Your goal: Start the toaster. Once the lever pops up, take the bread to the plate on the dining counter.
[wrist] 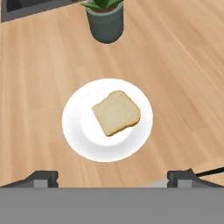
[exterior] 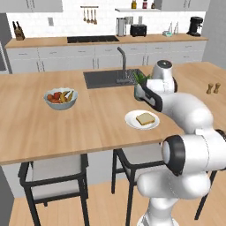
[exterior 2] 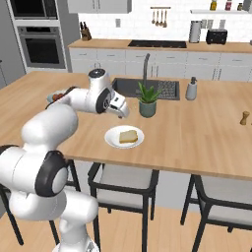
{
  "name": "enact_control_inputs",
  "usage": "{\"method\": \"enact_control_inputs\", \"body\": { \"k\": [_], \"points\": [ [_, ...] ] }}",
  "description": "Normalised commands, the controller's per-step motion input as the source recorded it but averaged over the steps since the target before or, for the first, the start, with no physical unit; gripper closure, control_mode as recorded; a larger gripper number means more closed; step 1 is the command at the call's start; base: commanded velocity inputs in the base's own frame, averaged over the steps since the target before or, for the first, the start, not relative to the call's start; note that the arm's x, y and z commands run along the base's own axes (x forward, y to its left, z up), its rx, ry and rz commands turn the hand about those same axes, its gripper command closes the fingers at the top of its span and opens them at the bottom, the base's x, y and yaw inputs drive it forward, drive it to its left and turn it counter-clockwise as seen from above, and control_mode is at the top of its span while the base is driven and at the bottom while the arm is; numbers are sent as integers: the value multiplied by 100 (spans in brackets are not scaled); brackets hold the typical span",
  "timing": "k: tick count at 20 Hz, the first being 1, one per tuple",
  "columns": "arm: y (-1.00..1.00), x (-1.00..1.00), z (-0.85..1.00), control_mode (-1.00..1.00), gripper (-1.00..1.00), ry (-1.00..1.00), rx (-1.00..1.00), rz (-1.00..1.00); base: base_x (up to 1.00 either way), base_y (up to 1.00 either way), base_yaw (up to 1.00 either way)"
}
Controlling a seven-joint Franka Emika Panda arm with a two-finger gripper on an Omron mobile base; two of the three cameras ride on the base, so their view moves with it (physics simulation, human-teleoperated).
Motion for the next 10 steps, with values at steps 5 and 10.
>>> {"method": "enact_control_inputs", "body": {
  "k": [5, 10],
  "points": [
    [3, -33, 47, -100, -100, 15, -13, 0, 0, 0, 0],
    [-2, -49, 16, -100, -100, 10, -8, 0, 0, 0, 0]
  ]
}}
